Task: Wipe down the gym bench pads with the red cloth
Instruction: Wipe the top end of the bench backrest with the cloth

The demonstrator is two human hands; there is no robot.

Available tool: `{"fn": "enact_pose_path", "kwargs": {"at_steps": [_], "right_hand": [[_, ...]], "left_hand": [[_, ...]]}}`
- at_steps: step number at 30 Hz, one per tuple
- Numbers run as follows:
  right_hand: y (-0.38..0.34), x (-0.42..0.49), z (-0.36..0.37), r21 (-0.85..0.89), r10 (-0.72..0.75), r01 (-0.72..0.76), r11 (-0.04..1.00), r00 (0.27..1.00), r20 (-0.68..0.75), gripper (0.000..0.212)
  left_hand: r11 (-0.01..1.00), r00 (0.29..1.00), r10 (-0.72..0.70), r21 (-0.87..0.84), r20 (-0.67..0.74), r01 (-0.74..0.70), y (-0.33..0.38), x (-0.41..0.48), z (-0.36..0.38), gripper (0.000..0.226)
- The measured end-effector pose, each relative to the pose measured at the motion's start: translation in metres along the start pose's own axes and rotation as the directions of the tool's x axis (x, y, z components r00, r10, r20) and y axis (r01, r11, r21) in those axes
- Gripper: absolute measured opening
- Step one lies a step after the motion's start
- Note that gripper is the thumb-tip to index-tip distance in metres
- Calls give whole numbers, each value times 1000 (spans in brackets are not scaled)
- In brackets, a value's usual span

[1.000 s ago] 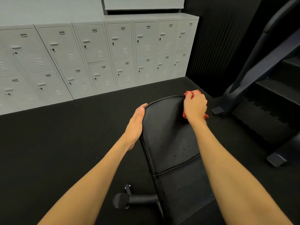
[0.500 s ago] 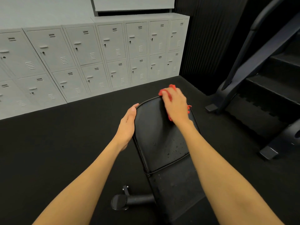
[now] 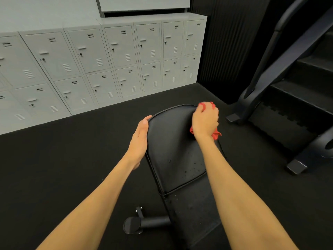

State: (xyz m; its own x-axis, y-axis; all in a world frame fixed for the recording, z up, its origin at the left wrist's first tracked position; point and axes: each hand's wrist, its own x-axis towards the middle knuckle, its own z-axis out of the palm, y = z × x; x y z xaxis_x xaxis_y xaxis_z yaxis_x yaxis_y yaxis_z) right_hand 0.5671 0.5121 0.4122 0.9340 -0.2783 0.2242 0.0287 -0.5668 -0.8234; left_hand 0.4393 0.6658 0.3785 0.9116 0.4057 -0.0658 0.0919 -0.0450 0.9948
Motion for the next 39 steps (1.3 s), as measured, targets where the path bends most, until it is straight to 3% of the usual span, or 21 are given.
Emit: {"fn": "enact_pose_path", "kwargs": {"at_steps": [2, 3, 5, 7, 8, 10, 13, 15, 18, 21, 28, 34, 36, 39], "right_hand": [[-24, -14, 13, -33, -218, 220, 975, 974, 63, 27], [-35, -23, 18, -51, -361, 370, 928, 923, 133, 26], [-47, -41, 24, 18, -631, 659, 752, 710, 312, 23], [-48, -43, 22, 152, -749, 778, 609, 501, 433, 21], [-45, -38, 19, 183, -757, 786, 591, 462, 462, 21], [-33, -23, 13, 188, -738, 753, 631, 508, 444, 23], [-8, -6, 3, 190, -613, 584, 789, 735, 290, 23], [9, 0, -3, 206, -471, 430, 879, 848, 241, 24], [31, 2, -12, 234, -266, 222, 946, 948, 175, 23], [57, -4, -23, 145, -89, 78, 986, 994, 68, 25], [75, 0, -31, 41, 68, -71, 997, 995, 74, 33], [1, 3, -3, 59, -236, 233, 971, 970, 64, 22], [-23, -11, 10, 24, -406, 408, 913, 900, 156, 23], [-43, -46, 23, 79, -713, 720, 689, 654, 252, 19]], "left_hand": [[1000, 1000, 6, 0, 0, -6, 0, 0, 0, 46], [1000, 1000, 11, 3, -7, -11, 0, 0, 0, 46], [999, 999, 32, 4, -31, -32, -1, 0, 1, 48], [999, 998, 51, -3, -39, -51, -1, 1, 2, 48], [999, 998, 49, -1, -40, -49, -1, 0, 2, 46], [998, 998, 55, 19, -34, -54, 0, -1, 0, 43], [999, 999, 50, 19, -17, -50, 0, -1, -1, 45], [999, 999, 45, 18, -11, -45, -1, -1, -1, 47], [999, 999, 46, -1, -5, -46, -1, 0, -1, 48], [999, 999, 41, -15, -4, -41, -1, -1, -1, 49], [1000, 1000, 30, -7, 3, -29, -1, -1, 2, 41], [1000, 999, 26, -9, -29, -26, -2, -1, 3, 45], [1000, 999, 31, -5, -36, -31, -2, -1, 3, 46], [999, 998, 42, 1, -48, -41, -1, -1, 4, 44]]}}
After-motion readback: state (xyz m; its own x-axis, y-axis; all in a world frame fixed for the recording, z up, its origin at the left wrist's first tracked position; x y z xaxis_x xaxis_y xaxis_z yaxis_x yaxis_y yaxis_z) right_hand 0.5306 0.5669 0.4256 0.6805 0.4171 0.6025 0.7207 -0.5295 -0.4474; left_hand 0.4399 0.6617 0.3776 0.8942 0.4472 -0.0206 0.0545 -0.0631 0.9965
